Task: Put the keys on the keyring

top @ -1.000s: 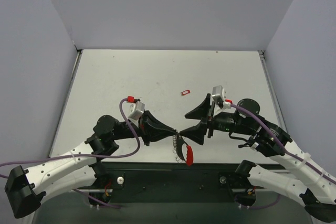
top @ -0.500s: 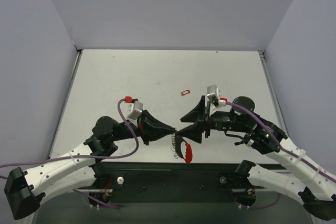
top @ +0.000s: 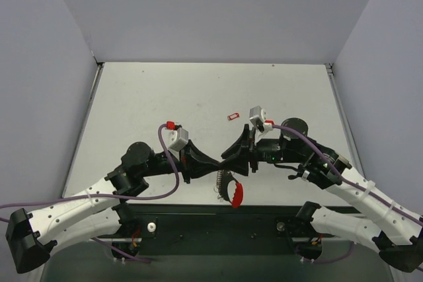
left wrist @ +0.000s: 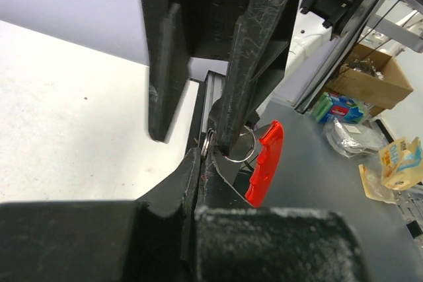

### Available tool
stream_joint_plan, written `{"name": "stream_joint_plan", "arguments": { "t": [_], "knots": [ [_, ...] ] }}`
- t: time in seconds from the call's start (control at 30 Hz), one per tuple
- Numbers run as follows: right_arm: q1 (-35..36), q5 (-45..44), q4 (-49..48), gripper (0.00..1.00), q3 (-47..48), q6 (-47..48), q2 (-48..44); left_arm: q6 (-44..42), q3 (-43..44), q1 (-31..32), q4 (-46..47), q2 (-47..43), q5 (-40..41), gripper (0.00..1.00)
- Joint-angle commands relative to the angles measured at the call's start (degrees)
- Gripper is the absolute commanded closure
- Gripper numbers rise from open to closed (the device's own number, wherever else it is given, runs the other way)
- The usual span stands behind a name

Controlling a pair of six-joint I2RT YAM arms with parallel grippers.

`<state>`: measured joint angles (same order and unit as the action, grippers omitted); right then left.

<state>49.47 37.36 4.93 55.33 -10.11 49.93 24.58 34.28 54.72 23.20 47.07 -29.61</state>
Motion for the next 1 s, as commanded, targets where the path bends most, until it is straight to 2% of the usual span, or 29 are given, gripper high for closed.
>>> {"name": "stream_joint_plan", "arguments": {
  "t": [0.0,0.03,0.07,0.1,0.27,0.33,0.37,0.43,0.47,0.53,0.77,0.97],
  "knots": [
    [-0.2,2.5,-2.1,0.72,0.7,0.5,1.3,-1.4,3.5,0.4,1.0,-0.5,1.6,1.0],
    [-0.2,2.5,-2.0,0.78,0.7,0.3,1.4,-1.4,3.5,0.4,0.9,-0.5,1.6,1.0],
    [-0.2,2.4,-1.9,0.93,0.8,0.2,1.5,-1.4,3.6,0.5,0.6,-0.6,1.5,1.0],
    [-0.3,2.1,-1.8,1.0,0.8,0.1,1.5,-1.5,3.7,0.6,0.4,-0.6,1.5,1.0],
    [-0.3,1.0,-1.7,1.0,0.9,0.1,1.1,-2.3,3.9,0.7,-2.3,-1.3,2.3,1.0],
    [-0.3,0.5,-1.7,1.0,0.9,0.4,0.5,-2.6,3.7,0.7,-3.7,-2.7,3.5,0.86],
    [-0.3,0.4,-1.7,1.0,0.8,0.6,0.2,-2.5,3.3,0.7,-5.0,-3.3,4.5,0.68],
    [-0.3,0.3,-1.7,1.0,0.8,0.8,-0.7,-3.0,3.1,0.7,-6.3,-5.1,5.4,0.53],
    [-0.3,0.3,-1.9,1.0,0.8,1.1,-1.1,-3.4,3.0,0.7,-7.3,-6.4,5.9,0.4],
    [-0.3,0.2,-2.0,1.0,1.0,1.1,-1.9,-3.6,2.5,0.6,-7.5,-7.4,6.1,0.35],
    [-0.3,3.1,-3.9,1.0,1.5,0.7,-3.1,-3.2,1.9,0.5,-3.0,-8.1,4.9,0.32],
    [-0.3,6.8,-7.7,1.0,1.4,-1.0,-3.6,-3.1,4.2,0.5,0.6,-3.4,1.6,0.38]
  ]
}}
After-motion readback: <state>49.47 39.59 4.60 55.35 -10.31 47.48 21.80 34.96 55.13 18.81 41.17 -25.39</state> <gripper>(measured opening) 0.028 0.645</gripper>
